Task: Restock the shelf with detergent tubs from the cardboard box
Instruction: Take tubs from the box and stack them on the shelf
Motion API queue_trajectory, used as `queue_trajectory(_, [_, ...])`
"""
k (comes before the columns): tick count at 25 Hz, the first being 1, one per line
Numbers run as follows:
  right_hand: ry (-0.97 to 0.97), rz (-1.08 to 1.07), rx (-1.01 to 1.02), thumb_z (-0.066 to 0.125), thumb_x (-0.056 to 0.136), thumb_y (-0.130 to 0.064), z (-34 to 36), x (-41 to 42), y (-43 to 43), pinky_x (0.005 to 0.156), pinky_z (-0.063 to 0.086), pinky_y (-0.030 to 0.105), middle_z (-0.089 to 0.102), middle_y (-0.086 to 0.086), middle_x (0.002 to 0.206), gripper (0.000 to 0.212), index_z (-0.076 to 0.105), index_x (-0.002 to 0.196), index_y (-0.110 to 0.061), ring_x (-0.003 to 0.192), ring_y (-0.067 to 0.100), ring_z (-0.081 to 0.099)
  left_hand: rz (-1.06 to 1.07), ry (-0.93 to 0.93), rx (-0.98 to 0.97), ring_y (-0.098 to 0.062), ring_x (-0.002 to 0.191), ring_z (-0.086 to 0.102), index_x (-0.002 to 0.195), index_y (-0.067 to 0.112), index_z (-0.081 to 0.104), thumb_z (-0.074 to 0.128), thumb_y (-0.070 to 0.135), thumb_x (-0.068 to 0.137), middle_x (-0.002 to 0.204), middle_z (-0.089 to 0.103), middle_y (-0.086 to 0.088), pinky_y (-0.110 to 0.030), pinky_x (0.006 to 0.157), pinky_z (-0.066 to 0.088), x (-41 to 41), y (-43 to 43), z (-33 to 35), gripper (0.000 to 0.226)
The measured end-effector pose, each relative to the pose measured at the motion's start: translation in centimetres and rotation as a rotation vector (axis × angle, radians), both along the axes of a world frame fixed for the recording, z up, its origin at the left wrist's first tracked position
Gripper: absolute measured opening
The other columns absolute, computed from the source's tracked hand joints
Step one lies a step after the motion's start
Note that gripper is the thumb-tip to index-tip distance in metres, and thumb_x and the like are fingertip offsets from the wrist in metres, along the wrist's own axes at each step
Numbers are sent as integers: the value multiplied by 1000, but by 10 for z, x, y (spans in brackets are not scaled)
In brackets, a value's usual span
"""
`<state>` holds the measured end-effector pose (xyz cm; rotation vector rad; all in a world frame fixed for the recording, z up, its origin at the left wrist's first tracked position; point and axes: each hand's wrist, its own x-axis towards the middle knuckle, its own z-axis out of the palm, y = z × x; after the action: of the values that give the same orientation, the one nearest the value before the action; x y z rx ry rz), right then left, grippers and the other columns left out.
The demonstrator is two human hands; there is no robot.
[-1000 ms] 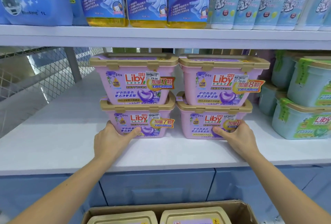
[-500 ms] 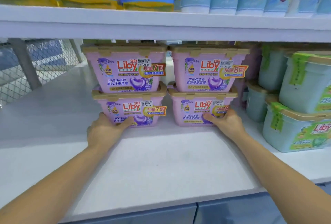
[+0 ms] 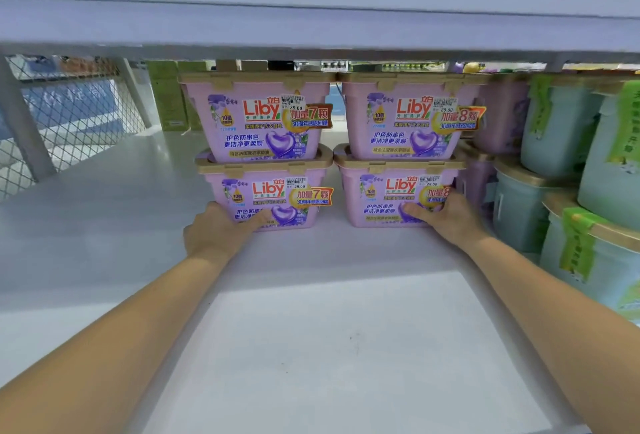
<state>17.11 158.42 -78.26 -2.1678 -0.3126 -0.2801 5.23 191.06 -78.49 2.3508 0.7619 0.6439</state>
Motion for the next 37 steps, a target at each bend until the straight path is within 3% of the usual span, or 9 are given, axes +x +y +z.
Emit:
queue_trajectory(6, [-33, 22, 6, 55, 33, -90, 4, 6, 0, 91, 52, 41, 73, 1, 106, 96, 69, 102, -24, 100, 22, 66, -36, -25, 13, -36, 108, 59, 114, 9, 54, 59, 77, 57, 114, 65, -15, -39, 90, 46, 13, 2, -3, 89])
queue_trajectory(10, [-53, -24, 36, 75, 62, -53, 0, 11, 2, 83, 50, 31, 68, -7, 79, 45, 65, 93, -22, 90, 22, 64, 0, -40, 51, -37, 107, 58, 111, 5, 53, 62, 70, 66, 114, 65, -17, -39, 88, 45, 17, -1, -4, 80])
queue_trajectory(11, [-60, -19, 50, 76, 63, -49, -2, 13, 2, 81, 48, 29, 66, -7, 77, 43, 64, 93, -20, 88, 21, 63, -3, -40, 62, -37, 107, 58, 111, 4, 53, 61, 71, 65, 114, 64, -17, -40, 89, 46, 17, -2, -4, 82])
queue_trajectory(16, [-30, 23, 83, 77, 65, -45, -2, 17, -1, 94, 47, 33, 69, 4, 114, 59, 61, 113, -16, 107, 22, 62, -36, -44, 51, -36, 107, 58, 111, 6, 53, 49, 77, 53, 114, 65, -15, -42, 91, 47, 18, 1, -6, 92])
queue_trajectory(20, [-23, -76, 115, 72, 41, -75, -3, 16, -1, 95, 50, 41, 67, -3, 116, 97, 51, 117, -19, 106, 20, 63, -41, -25, -29, -34, 112, 57, 114, 11, 53, 54, 75, 56, 119, 64, -10, -41, 95, 44, 20, 3, -4, 87])
queue_trajectory(24, [15, -223, 153, 78, 62, -48, 3, -12, 0, 93, 44, 35, 64, 5, 120, 78, 45, 123, -12, 113, 27, 59, -100, -32, -166, -29, 119, 54, 123, 13, 47, 65, 60, 70, 129, 60, -5, -37, 101, 40, 12, 3, -1, 73])
queue_trajectory(28, [44, -226, 263, 70, 68, -51, 0, -57, -5, 89, 43, 37, 62, 12, 114, 71, 47, 119, -7, 113, 33, 58, -95, -191, -317, -30, 131, 45, 143, 7, 30, 64, 33, 83, 145, 45, -11, -35, 103, 35, -21, -5, 7, 74])
queue_trajectory(33, [-50, -108, -286, 63, 81, -41, 0, -135, -4, 96, 39, 42, 56, 17, 130, 62, 43, 131, -9, 119, 37, 50, -203, 103, 170, -31, 134, 38, 140, 8, 38, 51, 48, 85, 146, 42, -17, -35, 108, 29, -101, -17, 3, 70])
queue_trajectory(37, [-131, -13, -631, 53, 81, -55, 3, -201, 11, 103, 32, 41, 48, 11, 140, 70, 44, 133, -11, 126, 33, 45, -276, 241, 432, -27, 144, 21, 143, 9, 34, 48, 52, 87, 156, 24, -13, -37, 115, 17, -172, -8, 12, 72])
